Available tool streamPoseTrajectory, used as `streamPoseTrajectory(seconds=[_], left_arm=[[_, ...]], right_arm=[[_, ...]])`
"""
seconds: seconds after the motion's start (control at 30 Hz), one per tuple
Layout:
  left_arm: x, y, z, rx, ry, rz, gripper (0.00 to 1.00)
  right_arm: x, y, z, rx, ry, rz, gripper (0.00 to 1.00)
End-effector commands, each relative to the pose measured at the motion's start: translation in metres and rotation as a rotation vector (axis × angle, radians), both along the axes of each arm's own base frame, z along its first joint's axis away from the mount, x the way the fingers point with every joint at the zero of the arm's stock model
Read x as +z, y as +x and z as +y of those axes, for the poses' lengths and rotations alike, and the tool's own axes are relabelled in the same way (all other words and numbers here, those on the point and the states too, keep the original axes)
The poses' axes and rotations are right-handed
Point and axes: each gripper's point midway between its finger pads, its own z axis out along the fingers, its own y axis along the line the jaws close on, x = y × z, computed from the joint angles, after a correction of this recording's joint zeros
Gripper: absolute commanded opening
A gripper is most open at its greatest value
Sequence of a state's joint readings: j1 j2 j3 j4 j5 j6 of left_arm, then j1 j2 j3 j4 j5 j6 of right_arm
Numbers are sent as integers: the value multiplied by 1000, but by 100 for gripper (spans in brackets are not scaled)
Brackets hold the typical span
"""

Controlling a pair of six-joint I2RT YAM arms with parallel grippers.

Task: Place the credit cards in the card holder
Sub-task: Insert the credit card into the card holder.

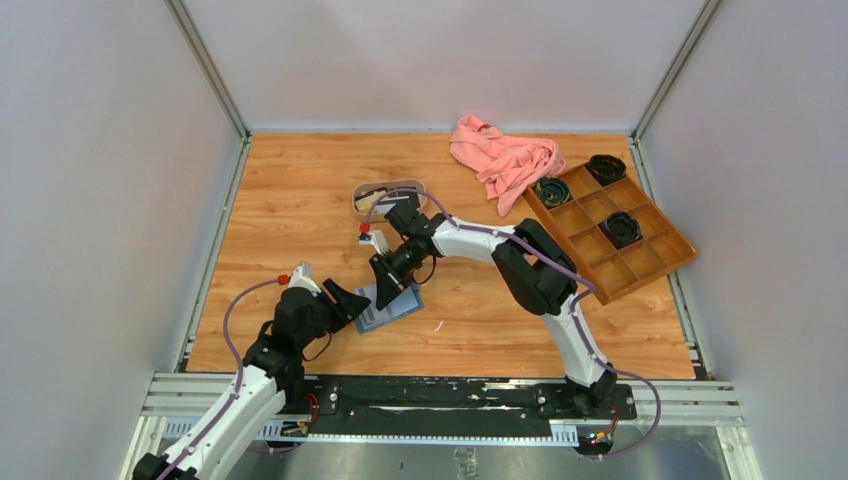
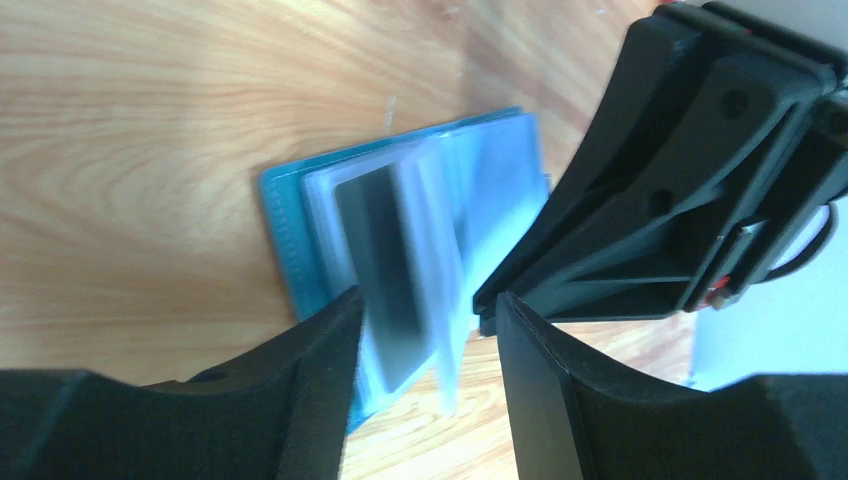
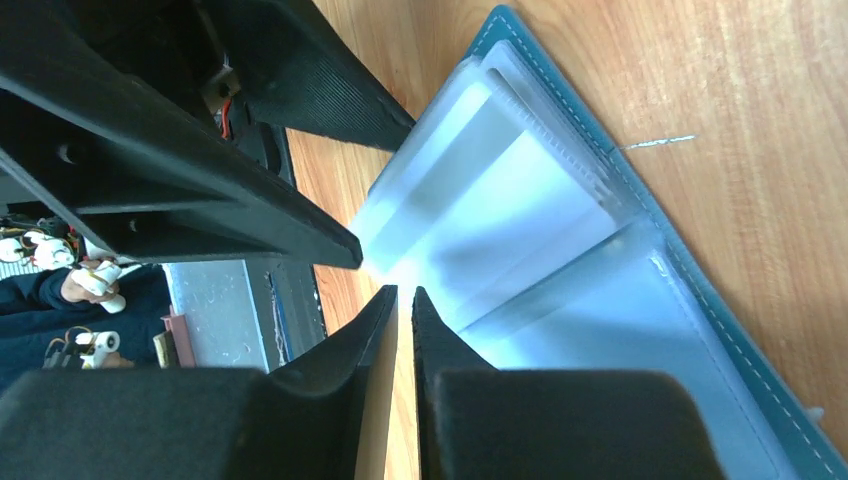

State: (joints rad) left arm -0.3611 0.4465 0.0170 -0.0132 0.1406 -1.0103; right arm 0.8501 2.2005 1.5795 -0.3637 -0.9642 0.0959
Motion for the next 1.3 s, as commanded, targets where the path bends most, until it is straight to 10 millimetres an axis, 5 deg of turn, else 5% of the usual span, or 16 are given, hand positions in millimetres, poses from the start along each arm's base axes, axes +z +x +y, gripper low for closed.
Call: streamPoseTrajectory(seconds=[0.0, 0.27, 0.43, 0.57, 0.73, 0.87, 0.97, 1.27], left_arm=[[-24, -17, 27, 29, 187, 112, 55], [-12, -16, 34, 14, 263, 95, 50], [2, -10, 28, -23, 258, 41, 49], [22, -2, 18, -73, 250, -41, 50], [61, 10, 11, -101, 241, -160, 63], [98, 20, 11, -99, 263, -250, 84], [123, 26, 10, -107, 289, -290, 95], [181, 49, -10, -201, 300, -287, 99]], right_arm=[[-5, -6, 7, 5, -8, 51, 15], [2, -4, 7, 23, 21, 10, 18], [38, 6, -5, 101, 137, -104, 23], [66, 10, -36, 190, 193, -245, 26], [98, 22, -89, 209, 236, -450, 35], [118, 40, -118, 146, 254, -538, 39], [126, 56, -132, 94, 247, -570, 40], [151, 91, -147, 8, 232, -656, 44]])
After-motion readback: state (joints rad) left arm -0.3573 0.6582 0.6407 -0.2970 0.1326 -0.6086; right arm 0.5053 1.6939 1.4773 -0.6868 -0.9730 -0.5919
